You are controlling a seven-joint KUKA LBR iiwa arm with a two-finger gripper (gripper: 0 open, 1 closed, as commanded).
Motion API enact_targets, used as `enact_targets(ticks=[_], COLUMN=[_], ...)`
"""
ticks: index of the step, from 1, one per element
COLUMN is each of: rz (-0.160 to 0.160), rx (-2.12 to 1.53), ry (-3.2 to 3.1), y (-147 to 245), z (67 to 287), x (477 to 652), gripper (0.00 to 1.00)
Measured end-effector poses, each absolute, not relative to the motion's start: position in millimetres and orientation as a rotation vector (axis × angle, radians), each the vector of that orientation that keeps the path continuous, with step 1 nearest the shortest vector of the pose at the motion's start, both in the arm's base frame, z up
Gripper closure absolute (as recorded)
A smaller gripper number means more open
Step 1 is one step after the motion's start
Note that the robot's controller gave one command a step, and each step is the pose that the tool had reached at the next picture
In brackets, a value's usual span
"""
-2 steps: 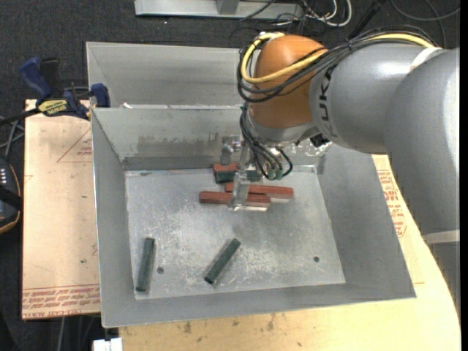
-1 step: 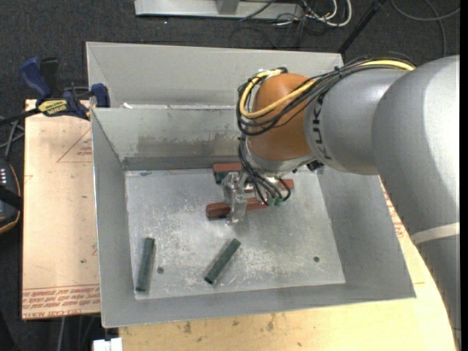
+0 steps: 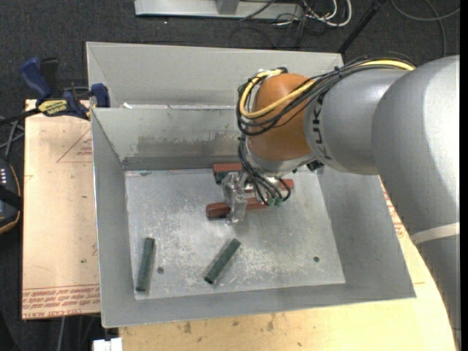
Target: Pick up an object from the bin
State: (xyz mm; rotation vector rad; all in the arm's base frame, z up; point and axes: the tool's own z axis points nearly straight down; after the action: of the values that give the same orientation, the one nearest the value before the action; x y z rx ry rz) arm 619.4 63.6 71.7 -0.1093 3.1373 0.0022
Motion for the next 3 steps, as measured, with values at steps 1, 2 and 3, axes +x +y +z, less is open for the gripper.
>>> enact_targets(ticks=[1,2,3], rz=[-0.001,0.001,0.001], rx=[-0.026,-0.018,-0.018], ry=[3.132,3.138,3.139], y=[71.7,69.6,69.6], z=[72.4,194.1,194.1], x=[609.0,611.8,611.8], gripper=[1.0,1.0,1.0])
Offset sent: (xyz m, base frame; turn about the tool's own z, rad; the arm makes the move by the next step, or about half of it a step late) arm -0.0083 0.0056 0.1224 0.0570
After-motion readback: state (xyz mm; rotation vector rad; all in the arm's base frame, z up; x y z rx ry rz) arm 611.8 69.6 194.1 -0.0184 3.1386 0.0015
